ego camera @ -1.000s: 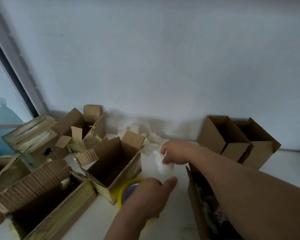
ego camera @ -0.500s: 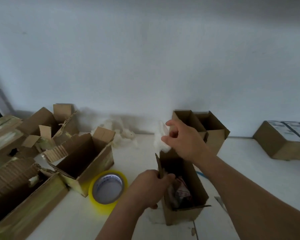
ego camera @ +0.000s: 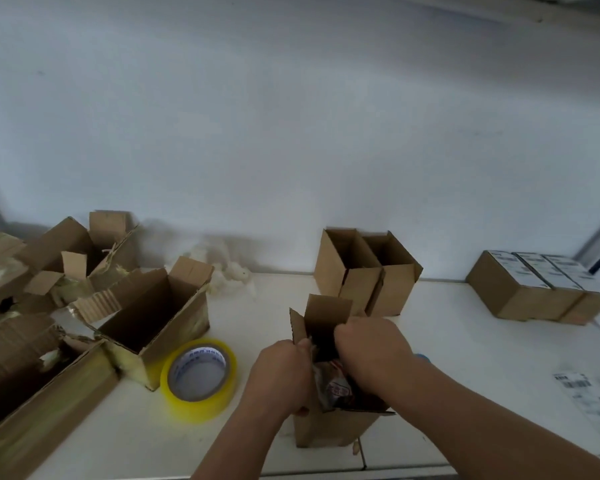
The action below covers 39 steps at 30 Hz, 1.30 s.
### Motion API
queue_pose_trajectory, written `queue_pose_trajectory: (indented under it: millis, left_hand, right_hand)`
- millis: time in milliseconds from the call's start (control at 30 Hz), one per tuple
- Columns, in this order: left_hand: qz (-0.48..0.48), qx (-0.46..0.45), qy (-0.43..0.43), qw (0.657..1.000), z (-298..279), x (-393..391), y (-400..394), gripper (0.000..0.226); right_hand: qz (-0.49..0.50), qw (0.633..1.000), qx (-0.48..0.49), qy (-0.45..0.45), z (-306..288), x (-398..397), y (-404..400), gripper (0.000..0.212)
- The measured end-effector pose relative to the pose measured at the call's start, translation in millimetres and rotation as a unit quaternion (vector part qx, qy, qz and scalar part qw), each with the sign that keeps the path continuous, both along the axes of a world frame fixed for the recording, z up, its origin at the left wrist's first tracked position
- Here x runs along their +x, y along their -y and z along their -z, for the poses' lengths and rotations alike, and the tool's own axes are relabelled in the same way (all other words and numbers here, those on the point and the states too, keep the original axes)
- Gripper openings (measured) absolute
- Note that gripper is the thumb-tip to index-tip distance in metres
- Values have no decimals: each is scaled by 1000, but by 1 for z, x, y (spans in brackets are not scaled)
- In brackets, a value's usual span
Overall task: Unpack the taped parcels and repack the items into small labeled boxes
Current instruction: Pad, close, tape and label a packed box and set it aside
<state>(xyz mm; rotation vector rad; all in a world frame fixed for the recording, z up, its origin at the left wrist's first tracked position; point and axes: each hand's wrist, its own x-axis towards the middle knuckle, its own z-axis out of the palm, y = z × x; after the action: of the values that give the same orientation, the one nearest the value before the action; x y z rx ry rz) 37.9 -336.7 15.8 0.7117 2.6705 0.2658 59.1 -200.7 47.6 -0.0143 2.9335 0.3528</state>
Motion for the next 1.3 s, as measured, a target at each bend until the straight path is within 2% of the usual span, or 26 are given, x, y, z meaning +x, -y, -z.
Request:
queue_pose_trajectory:
  millis: [67, 167, 300, 333, 467, 567, 667, 767, 933, 1000, 1067, 1133, 1200, 1233, 1300]
  left_hand:
    - [23, -21, -23, 999, 1, 0, 0, 60]
    - [26, -6, -22, 999, 4, 0, 3, 55]
    - [23, 9, -3, 1000, 5, -4, 5, 53]
    - [17, 19, 7, 1000, 5, -5, 5, 49]
    - [19, 8, -19, 1000, 6, -5, 8, 36]
    - [33, -9, -38, 999, 9, -6, 12, 36]
    - [42, -16, -39, 998, 11, -7, 13, 41]
    - [29, 1, -17, 999, 12, -8, 13, 44]
    - [54, -45, -24, 997, 11, -12, 17, 57]
    - [61, -58, -25, 996, 9, -12, 19, 59]
    - [64, -64, -23, 996, 10, -13, 18, 61]
    - [52, -45, -7, 998, 8, -13, 18, 61]
    - [3, 12, 38, 999, 8, -11, 19, 56]
    - [-39, 66, 72, 994, 8, -9, 19, 47]
    - [-117, 209, 143, 960, 6, -4, 23, 23]
  right_hand:
    - [18, 999, 25, 45, 3, 0, 4, 19]
    - [23, 996, 30, 81, 4, -3, 6, 18]
    - [17, 969, 53, 240, -5, -12, -2, 25]
    - [4, 965, 74, 250, -4, -14, -4, 27]
    - [-118, 963, 186, 157, 0, -16, -5, 30]
    - [-113, 959, 203, 163, 8, -18, -6, 39]
    - [-76, 966, 184, 163, 10, -15, -8, 56]
    - [-56, 977, 138, 153, 13, -16, -10, 62]
    - [-52, 984, -5, 171, 22, -19, -25, 46]
    - [-74, 981, -20, 178, 19, -17, -29, 39]
    - [-72, 983, -22, 166, 23, -16, -30, 42]
    - [-54, 987, -30, 149, 34, -16, -29, 47]
    - [-57, 988, -33, 137, 39, -16, -27, 43]
    - [-58, 988, -42, 134, 37, -16, -28, 40]
    - [-58, 986, -80, 131, 30, -13, -32, 33]
